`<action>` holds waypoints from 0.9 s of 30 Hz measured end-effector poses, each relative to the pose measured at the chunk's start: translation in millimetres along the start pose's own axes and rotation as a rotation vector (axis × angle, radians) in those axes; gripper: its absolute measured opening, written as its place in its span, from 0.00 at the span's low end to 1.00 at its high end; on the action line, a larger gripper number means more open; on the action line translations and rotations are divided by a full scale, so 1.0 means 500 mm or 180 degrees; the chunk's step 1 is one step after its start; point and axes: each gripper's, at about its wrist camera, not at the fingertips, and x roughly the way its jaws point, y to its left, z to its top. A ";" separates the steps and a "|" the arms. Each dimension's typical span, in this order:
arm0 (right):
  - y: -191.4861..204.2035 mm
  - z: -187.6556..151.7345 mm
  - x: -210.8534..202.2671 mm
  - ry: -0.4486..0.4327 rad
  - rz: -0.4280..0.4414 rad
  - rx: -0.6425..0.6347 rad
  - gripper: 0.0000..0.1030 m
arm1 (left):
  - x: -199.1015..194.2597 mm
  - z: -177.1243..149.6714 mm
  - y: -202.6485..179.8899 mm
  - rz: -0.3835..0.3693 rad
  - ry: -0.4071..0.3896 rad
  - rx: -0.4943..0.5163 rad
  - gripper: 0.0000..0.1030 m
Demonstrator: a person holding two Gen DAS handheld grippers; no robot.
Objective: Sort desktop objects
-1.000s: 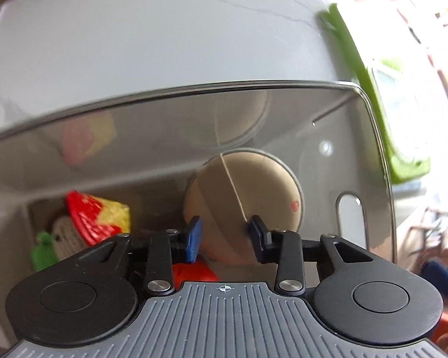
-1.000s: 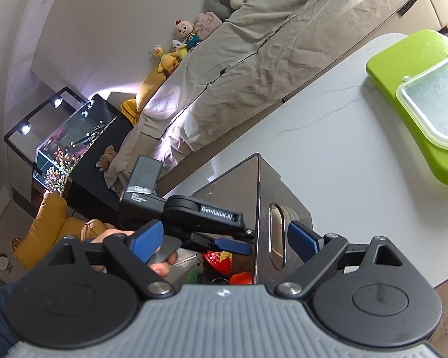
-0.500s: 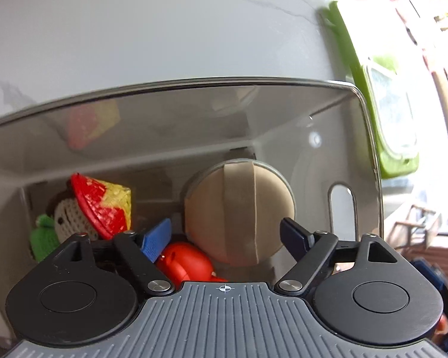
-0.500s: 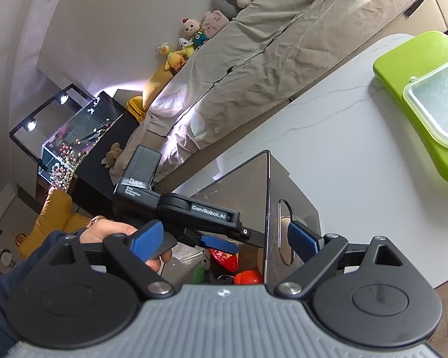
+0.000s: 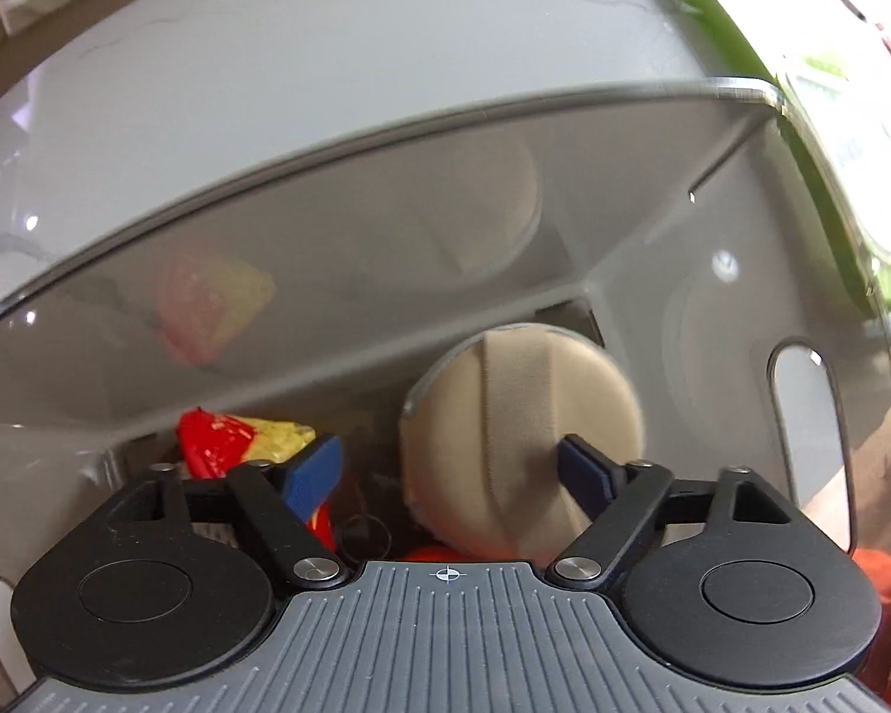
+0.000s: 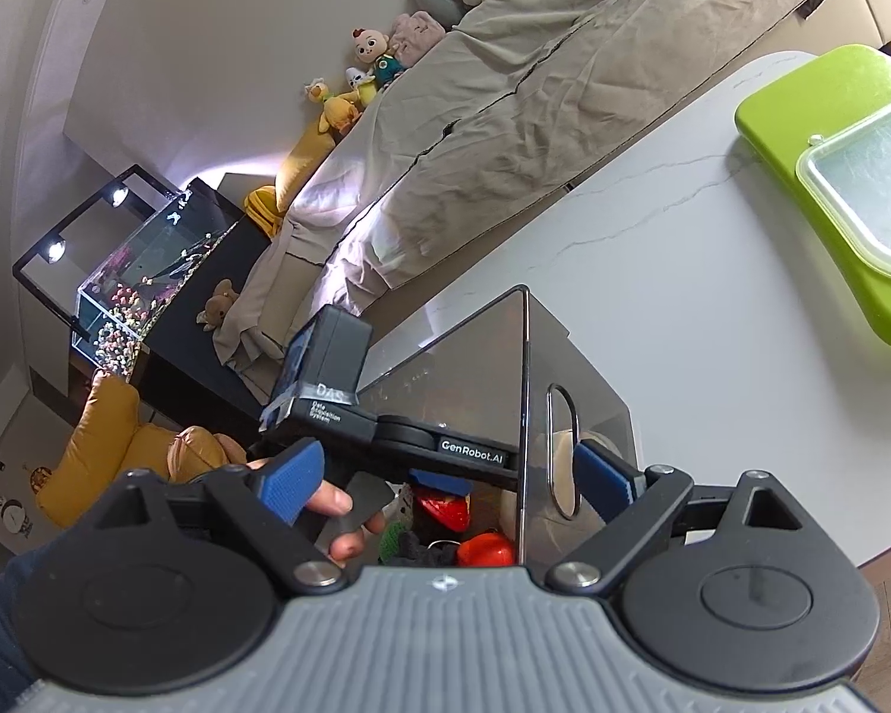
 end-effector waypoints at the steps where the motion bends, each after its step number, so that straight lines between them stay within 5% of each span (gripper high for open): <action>1: -0.001 0.001 0.001 0.0000 0.0002 0.0008 0.90 | -0.005 0.002 0.008 -0.0105 0.0021 -0.0067 0.77; 5: -0.001 -0.001 0.004 0.0003 0.0030 0.0011 0.89 | -0.022 -0.008 0.039 -0.0549 0.0363 -0.0317 0.78; 9: 0.001 0.000 0.008 0.0011 0.0048 0.0004 0.89 | -0.023 -0.026 0.035 -0.0395 0.0495 -0.0171 0.78; 13: 0.008 -0.003 0.012 0.0040 0.0076 0.0000 0.89 | -0.021 -0.027 0.044 -0.0840 0.0584 -0.0394 0.84; 20: 0.013 -0.004 -0.002 0.0019 0.0025 -0.0055 0.89 | -0.064 -0.035 0.040 -0.0272 0.0951 0.0013 0.90; 27: 0.030 -0.007 0.017 0.0094 0.0085 -0.0084 0.90 | -0.087 -0.039 0.062 -0.1011 0.1091 -0.0445 0.90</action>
